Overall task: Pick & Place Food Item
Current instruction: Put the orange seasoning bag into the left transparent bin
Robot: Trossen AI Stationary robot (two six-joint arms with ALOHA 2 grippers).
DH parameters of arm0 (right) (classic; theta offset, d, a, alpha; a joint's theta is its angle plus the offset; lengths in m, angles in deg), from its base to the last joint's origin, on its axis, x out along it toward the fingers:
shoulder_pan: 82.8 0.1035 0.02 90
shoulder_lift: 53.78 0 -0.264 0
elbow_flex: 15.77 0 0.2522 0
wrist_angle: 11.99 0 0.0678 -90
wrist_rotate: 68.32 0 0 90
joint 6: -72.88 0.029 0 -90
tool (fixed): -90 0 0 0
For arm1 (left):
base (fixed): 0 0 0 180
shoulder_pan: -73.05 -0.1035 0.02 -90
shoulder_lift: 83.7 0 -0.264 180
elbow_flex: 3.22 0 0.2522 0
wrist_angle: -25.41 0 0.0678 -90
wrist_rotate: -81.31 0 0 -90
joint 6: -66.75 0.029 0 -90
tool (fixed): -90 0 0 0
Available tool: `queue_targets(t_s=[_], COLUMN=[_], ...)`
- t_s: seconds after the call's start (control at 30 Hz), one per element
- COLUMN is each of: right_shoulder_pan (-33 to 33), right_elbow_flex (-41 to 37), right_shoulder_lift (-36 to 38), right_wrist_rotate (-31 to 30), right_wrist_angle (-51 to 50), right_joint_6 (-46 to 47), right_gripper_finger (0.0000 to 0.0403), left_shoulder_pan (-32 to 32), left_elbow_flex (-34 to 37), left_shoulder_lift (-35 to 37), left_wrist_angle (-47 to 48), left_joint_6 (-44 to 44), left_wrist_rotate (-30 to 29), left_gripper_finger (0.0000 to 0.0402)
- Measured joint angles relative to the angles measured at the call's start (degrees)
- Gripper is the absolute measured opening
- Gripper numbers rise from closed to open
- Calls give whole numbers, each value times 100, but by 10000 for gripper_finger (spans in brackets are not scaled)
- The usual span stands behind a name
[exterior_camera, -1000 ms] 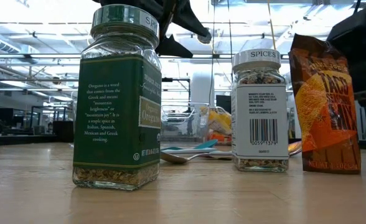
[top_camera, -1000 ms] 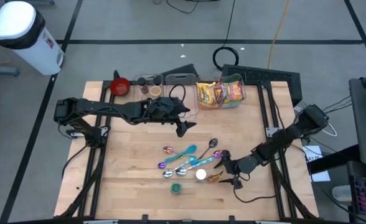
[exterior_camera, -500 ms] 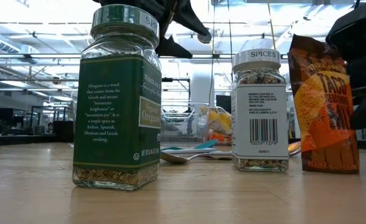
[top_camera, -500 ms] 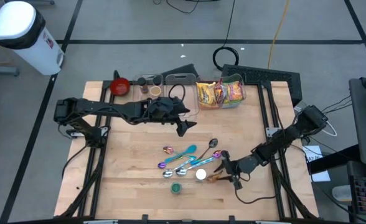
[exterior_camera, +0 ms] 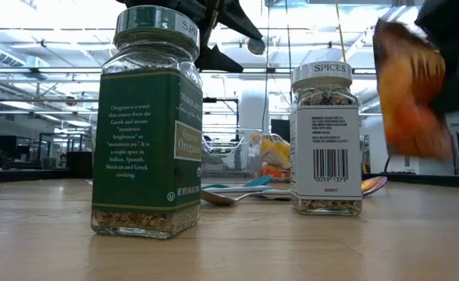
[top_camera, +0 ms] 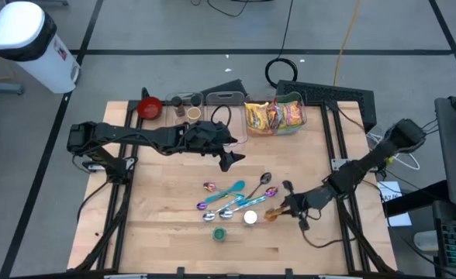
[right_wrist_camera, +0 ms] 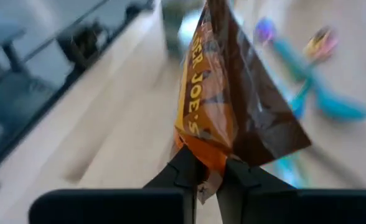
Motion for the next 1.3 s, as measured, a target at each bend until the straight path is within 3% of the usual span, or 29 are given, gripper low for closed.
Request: queue_targets(t_s=[0.17,0.33,0.5,0.63,0.93,1.03,1.13,1.3], right_shoulder_pan=[-335,-1437,-2800,-3525,-4238,-4372,-4458,-4511], right_elbow_flex=[0,129,371,589,1018,1159,1260,1360], right_shoulder_lift=[1084,1579,1376,1085,386,203,69,-106], right_wrist_rotate=[-778,-967,394,1249,2621,2789,2818,2890], right_wrist_angle=[-208,-201,-252,-543,-1202,-1224,-1256,-1207], right_joint_6=[-736,-1165,-982,-993,-1532,-1718,-1765,-1767], right_gripper_finger=[24,19,16,18,17,17,17,17], left_shoulder_pan=[0,-4,-15,-15,-9,-76,-107,98], left_elbow_flex=[0,0,0,0,-90,-696,-1395,-1502], left_shoulder_lift=[0,0,0,0,-3,-9,13,-80], left_wrist_angle=[-9,-141,-376,-559,-764,-194,1072,1588], left_joint_6=[229,463,1007,1230,742,1083,1048,1102], left_wrist_rotate=[-2,-29,-155,-154,-63,-133,-190,-588], left_gripper_finger=[379,379,379,379,379,379,379,379])
